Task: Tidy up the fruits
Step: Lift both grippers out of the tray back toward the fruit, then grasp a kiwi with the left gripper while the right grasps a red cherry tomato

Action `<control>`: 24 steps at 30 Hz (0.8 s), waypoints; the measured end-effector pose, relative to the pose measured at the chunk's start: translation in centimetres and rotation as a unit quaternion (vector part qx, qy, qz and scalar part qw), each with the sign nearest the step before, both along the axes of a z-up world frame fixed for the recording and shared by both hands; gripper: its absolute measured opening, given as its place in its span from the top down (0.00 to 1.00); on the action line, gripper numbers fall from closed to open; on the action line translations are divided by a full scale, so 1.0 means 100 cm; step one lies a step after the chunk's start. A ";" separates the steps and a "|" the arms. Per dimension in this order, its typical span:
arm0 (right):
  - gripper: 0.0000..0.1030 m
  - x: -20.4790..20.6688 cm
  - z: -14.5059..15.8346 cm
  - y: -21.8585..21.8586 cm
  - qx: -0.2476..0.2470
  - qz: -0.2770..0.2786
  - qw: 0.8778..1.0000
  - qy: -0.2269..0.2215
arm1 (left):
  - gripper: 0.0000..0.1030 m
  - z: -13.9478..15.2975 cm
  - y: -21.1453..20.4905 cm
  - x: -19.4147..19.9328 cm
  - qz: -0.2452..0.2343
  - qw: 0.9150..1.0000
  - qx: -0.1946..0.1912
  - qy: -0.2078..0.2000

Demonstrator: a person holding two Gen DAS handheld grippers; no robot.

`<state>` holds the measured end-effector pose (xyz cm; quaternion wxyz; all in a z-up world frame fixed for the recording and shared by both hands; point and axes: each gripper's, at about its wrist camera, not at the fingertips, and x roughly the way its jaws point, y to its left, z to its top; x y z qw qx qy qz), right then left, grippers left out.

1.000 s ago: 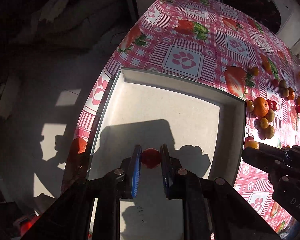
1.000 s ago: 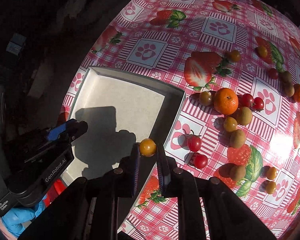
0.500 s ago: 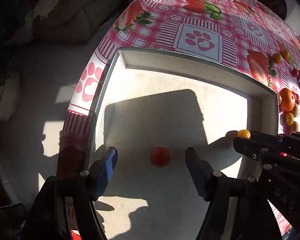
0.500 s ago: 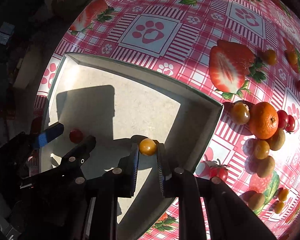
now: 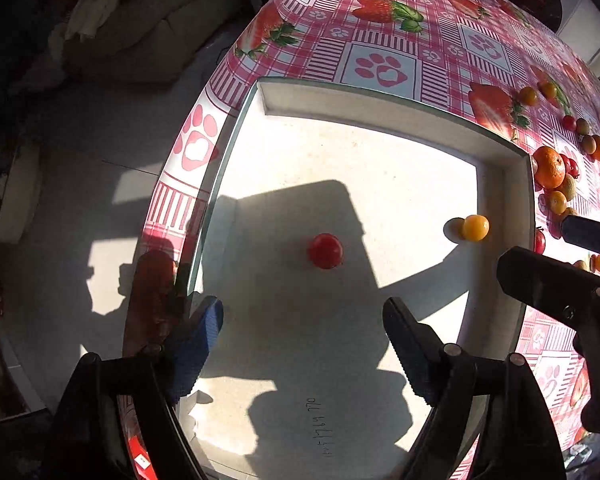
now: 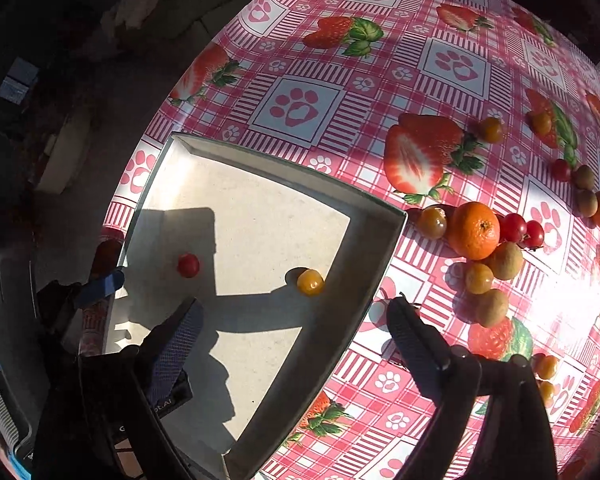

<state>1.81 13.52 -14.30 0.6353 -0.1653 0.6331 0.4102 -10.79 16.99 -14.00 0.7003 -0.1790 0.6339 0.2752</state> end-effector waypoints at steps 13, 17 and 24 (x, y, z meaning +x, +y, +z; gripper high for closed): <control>0.08 0.002 -0.024 -0.174 -0.090 -0.105 0.990 0.019 | 0.19 0.019 -0.115 0.021 -0.099 0.995 -0.015 0.009; 0.08 0.004 -0.038 -0.221 -0.116 -0.149 0.981 0.037 | 0.19 0.020 -0.149 0.039 -0.131 0.991 -0.020 0.010; 0.08 0.013 -0.047 -0.275 -0.127 -0.193 0.972 0.049 | 0.19 0.021 -0.172 0.084 -0.174 0.984 -0.031 0.004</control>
